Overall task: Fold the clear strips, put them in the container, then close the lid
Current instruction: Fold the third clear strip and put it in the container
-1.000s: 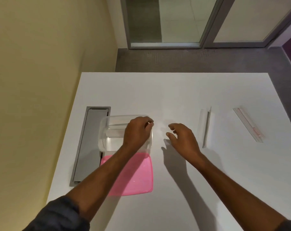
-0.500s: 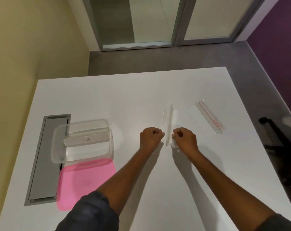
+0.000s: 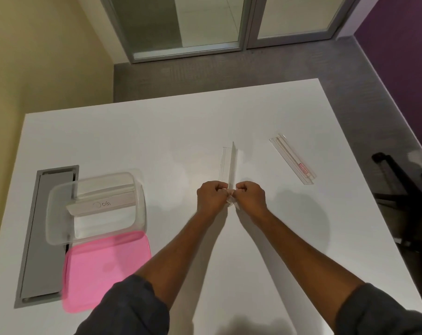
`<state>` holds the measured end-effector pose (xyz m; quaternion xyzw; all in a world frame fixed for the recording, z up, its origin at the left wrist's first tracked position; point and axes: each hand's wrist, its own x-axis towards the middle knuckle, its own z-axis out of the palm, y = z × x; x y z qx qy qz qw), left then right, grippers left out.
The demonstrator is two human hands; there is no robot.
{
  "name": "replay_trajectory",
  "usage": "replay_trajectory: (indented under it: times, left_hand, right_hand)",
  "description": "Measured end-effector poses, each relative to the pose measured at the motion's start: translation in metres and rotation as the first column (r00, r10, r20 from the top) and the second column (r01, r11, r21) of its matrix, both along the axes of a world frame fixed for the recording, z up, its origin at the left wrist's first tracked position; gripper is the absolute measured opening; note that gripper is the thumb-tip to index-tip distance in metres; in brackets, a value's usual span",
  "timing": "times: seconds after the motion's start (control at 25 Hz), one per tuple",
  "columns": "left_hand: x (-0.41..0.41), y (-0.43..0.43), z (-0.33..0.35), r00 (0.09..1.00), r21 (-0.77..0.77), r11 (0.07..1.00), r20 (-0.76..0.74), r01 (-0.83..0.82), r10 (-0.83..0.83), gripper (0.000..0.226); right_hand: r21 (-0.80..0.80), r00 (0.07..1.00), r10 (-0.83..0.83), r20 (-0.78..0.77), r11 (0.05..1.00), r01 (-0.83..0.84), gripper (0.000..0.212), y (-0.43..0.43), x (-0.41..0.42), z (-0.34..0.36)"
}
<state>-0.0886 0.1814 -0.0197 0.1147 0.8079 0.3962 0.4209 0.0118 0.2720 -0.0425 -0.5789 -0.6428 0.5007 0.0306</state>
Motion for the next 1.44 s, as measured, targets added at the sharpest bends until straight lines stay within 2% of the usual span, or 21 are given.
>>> replay_trajectory:
  times: [0.16, 0.32, 0.44, 0.68, 0.76, 0.88, 1.16, 1.32, 1.44]
  left_hand:
    - [-0.002, -0.001, -0.001, 1.000, 0.005, 1.000, 0.001, -0.014, 0.014, 0.018]
    - [-0.009, -0.007, -0.003, 0.992, 0.020, 0.994, 0.064, -0.107, 0.106, 0.019]
    - [-0.015, -0.014, -0.004, 0.983, 0.032, 0.989, 0.118, -0.146, 0.141, 0.020]
    - [-0.027, -0.028, -0.008, 0.968, 0.003, 0.977, 0.131, -0.215, 0.212, 0.025]
    - [-0.031, -0.034, -0.013, 0.955, -0.001, 0.968, 0.159, -0.252, 0.249, 0.020]
    - [-0.038, -0.041, -0.018, 0.955, -0.010, 0.963, 0.123, -0.271, 0.270, 0.015]
    - [-0.048, -0.047, -0.024, 0.978, -0.039, 0.978, 0.028, -0.205, 0.206, 0.029]
    - [-0.053, -0.049, -0.024, 0.986, -0.024, 0.986, 0.024, -0.165, 0.165, 0.025]
    - [-0.058, -0.049, -0.018, 0.995, -0.045, 0.998, -0.092, -0.032, 0.028, 0.021]
  right_hand:
    - [-0.016, 1.000, -0.001, -0.007, 1.000, 0.001, 0.027, 0.001, -0.003, -0.001]
    - [-0.006, 1.000, -0.016, 0.013, 1.000, 0.016, 0.024, -0.001, -0.007, 0.000]
    - [0.024, 1.000, -0.001, -0.003, 1.000, 0.001, 0.022, -0.005, -0.014, 0.003]
    - [0.099, 0.997, 0.067, 0.034, 0.993, -0.070, 0.025, -0.017, -0.035, 0.004]
    - [0.110, 0.996, 0.075, 0.043, 0.991, -0.079, 0.023, -0.022, -0.041, 0.003]
    - [0.126, 0.996, 0.075, 0.050, 0.989, -0.081, 0.027, -0.028, -0.047, 0.001]
    - [0.202, 0.986, 0.122, 0.111, 0.969, -0.143, 0.037, -0.040, -0.058, -0.003]
    - [0.218, 0.983, 0.126, 0.135, 0.964, -0.153, 0.040, -0.044, -0.061, -0.008]
    - [0.232, 0.966, 0.155, 0.205, 0.951, -0.202, 0.068, -0.049, -0.063, -0.008]
